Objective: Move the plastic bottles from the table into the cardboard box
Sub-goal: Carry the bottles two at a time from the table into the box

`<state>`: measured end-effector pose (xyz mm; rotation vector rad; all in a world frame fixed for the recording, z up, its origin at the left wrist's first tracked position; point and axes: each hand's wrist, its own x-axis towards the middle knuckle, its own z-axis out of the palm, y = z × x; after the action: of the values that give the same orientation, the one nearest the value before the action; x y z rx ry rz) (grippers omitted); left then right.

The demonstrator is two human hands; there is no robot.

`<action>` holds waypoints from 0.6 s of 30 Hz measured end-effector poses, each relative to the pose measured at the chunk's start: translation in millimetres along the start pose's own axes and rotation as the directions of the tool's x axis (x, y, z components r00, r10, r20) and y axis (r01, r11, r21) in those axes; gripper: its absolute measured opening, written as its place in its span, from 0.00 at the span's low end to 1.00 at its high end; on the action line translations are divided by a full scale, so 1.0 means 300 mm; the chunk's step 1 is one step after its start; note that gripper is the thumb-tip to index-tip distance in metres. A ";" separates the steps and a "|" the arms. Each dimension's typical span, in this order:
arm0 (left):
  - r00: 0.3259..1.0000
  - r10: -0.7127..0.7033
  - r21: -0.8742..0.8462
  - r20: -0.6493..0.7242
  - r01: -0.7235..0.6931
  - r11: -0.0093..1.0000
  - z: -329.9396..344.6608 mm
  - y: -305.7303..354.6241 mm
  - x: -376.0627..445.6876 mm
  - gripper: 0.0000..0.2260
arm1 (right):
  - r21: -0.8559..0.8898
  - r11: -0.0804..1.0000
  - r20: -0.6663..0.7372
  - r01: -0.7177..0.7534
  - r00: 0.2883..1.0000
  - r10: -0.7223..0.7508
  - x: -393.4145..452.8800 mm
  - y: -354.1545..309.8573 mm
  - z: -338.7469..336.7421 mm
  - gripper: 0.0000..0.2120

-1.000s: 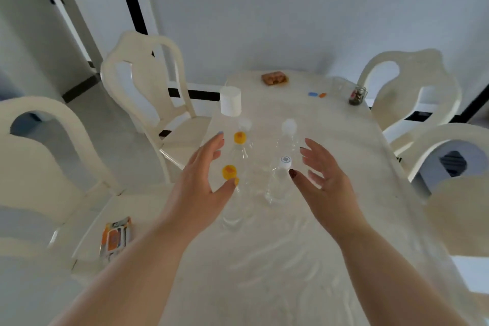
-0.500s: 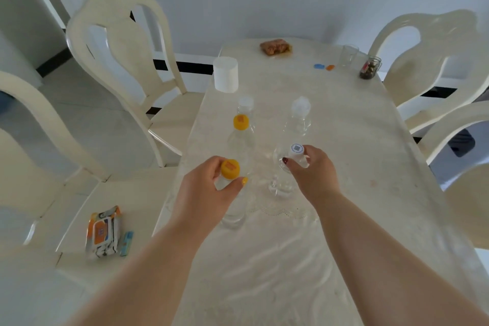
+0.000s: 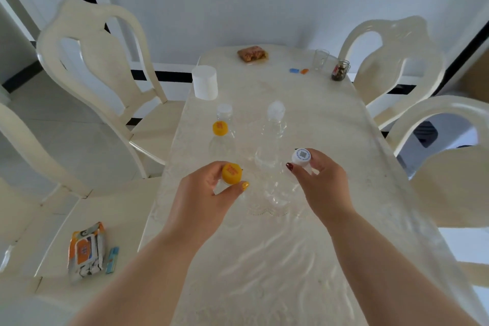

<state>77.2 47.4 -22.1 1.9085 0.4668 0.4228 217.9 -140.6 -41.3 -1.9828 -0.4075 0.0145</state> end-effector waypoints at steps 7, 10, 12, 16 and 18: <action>0.949 0.217 -0.071 0.227 -0.206 0.976 0.102 0.215 -0.068 0.08 | -0.033 0.999 -0.176 -0.005 0.984 -0.001 -0.212 -0.109 -0.320 0.07; 0.890 0.333 -0.126 0.310 -0.309 0.943 0.192 0.321 -0.112 0.15 | -0.059 0.997 -0.254 -0.053 0.967 0.036 -0.326 -0.137 -0.486 0.08; 0.846 0.387 -0.159 0.368 -0.352 0.922 0.270 0.387 -0.150 0.16 | -0.061 0.994 -0.317 -0.085 0.946 0.062 -0.406 -0.148 -0.600 0.09; 0.742 0.481 -0.200 0.467 -0.442 0.875 0.464 0.520 -0.259 0.15 | -0.100 0.986 -0.416 -0.136 0.905 0.083 -0.573 -0.141 -0.845 0.06; 0.698 0.514 -0.208 0.498 -0.480 0.852 0.582 0.588 -0.324 0.15 | -0.118 0.978 -0.461 -0.169 0.882 0.097 -0.663 -0.117 -0.980 0.06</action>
<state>101.7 -201.0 71.3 1.9715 -0.4576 0.2157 77.2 -443.2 84.4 -2.0856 0.0367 -0.3995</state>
